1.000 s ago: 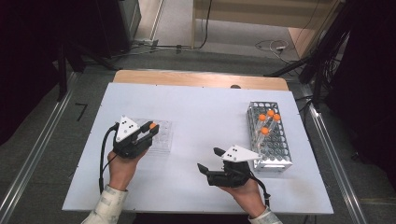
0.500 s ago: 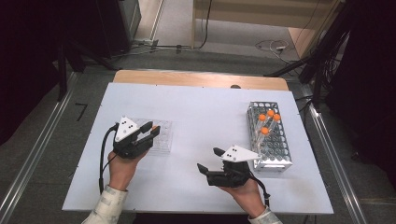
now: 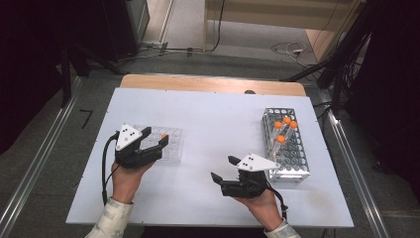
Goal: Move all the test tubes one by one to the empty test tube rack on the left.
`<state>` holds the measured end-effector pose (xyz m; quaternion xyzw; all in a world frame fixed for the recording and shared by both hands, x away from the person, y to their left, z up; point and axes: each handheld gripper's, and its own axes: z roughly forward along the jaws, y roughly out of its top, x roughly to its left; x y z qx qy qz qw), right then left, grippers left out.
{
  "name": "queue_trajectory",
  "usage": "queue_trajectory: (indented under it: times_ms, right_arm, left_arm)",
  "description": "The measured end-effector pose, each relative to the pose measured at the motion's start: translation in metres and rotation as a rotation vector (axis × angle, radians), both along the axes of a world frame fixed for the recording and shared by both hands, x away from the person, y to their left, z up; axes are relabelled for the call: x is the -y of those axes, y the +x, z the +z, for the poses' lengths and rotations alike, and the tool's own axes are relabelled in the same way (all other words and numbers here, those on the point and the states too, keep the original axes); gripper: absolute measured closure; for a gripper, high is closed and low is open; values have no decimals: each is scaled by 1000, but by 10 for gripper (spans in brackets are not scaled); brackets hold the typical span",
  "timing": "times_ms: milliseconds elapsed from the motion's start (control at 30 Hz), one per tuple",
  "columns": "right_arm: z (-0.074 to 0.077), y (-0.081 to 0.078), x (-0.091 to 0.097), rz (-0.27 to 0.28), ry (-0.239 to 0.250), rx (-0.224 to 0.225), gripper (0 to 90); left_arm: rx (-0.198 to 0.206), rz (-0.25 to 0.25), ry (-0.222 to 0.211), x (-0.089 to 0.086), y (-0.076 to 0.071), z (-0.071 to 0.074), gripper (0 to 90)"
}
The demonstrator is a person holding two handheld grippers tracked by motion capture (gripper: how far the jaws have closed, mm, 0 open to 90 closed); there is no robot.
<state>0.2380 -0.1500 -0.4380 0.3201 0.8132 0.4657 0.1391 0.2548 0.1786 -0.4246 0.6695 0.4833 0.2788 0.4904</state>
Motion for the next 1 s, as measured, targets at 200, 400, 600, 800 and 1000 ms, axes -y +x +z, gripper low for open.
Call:
queue_trajectory:
  times_ms: [200, 400, 600, 800, 1000]
  right_arm:
    - [1, 1, 4, -16, 1, 6, 220]
    - [5, 3, 14, -38, 12, 21, 230]
    - [10, 5, 29, -81, 27, 32, 230]
    - [16, 7, 50, -135, 41, 52, 231]
    - [20, 10, 72, -194, 54, 63, 233]
  left_arm:
    - [-6, 31, -13, -7, -2, 1, 242]
    - [-7, 59, -6, -13, -5, 0, 196]
    - [-13, 73, -16, -21, -9, -1, 179]
    - [-18, 97, -21, -27, -11, -3, 179]
    - [-19, 108, -26, -31, -12, -3, 179]
